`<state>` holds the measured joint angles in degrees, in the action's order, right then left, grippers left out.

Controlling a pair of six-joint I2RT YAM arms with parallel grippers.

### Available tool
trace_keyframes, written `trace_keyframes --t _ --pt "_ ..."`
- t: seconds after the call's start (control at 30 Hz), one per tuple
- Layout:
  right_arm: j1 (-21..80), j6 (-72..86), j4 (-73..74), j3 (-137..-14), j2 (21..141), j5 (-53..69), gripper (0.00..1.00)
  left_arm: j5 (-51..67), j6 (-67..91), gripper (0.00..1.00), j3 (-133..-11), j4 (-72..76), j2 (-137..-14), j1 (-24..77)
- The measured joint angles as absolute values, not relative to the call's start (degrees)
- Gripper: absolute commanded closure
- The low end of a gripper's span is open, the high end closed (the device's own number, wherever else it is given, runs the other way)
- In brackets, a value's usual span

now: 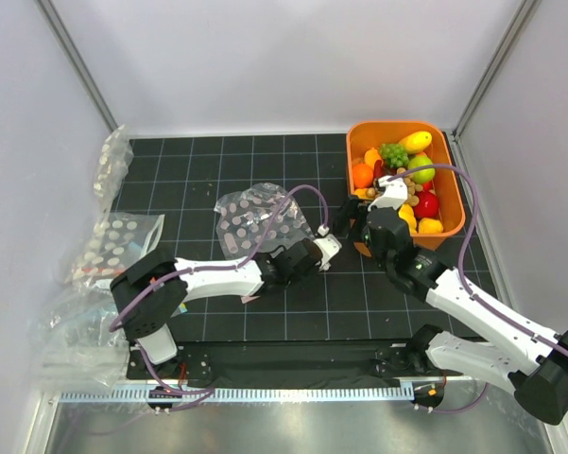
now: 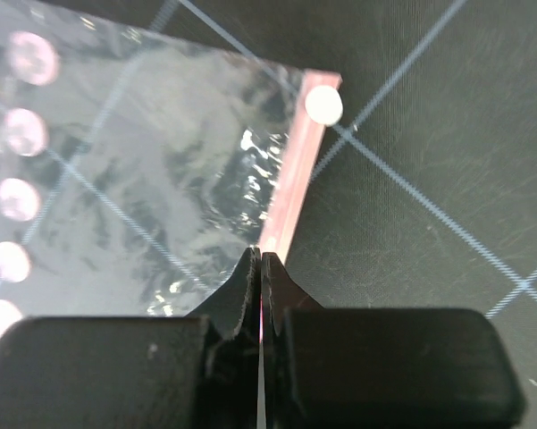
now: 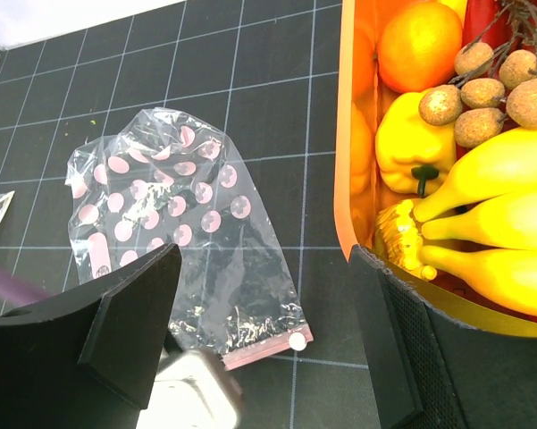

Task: Place the food in the zip-top bag and seal the zipper
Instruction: Pick up the zipper food storage bag at the center of the board.

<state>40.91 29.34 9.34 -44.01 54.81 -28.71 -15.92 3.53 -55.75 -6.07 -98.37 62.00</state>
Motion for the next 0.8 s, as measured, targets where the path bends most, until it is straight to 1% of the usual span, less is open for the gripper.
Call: trace_keyframes --t 0.03,0.07,0.1,0.13,0.17,0.2,0.3,0.5,0.8 --pt "40.91 29.36 9.34 -44.01 54.94 -28.56 0.17 -16.16 3.99 1.0 -55.75 -6.09 -97.54 61.87" --pt "40.91 29.41 9.32 -44.01 55.09 -28.49 0.17 -16.43 4.19 0.97 -55.75 -6.07 -96.79 61.78" --pt "40.91 29.45 9.28 -44.01 55.27 -28.34 0.17 -16.53 4.27 0.91 -55.75 -6.04 -96.18 61.73" --pt "40.91 29.5 9.28 -44.01 55.44 -28.29 0.17 -16.56 4.23 0.75 -55.75 -6.04 -95.81 61.73" --pt "40.91 29.52 9.28 -44.01 55.55 -28.25 0.17 -16.56 4.19 0.67 -55.75 -5.96 -95.64 61.71" --pt "40.91 29.52 9.28 -44.01 55.57 -28.18 0.17 -16.51 4.08 0.56 -55.75 -5.89 -95.61 61.67" --pt "40.91 29.61 9.23 -44.01 55.51 -28.23 0.18 -16.34 4.05 0.47 -55.48 -5.3 -95.61 61.58" --pt "40.91 30.13 8.58 -41.39 52.18 -29.21 0.18 -15.77 3.88 0.39 -55.37 -3.22 -96.25 61.47" --pt "40.91 31.2 7.68 -38.09 43.2 -34.79 0.18 -14.13 3.05 0.4 -55.86 -2.09 -100.53 61.47"
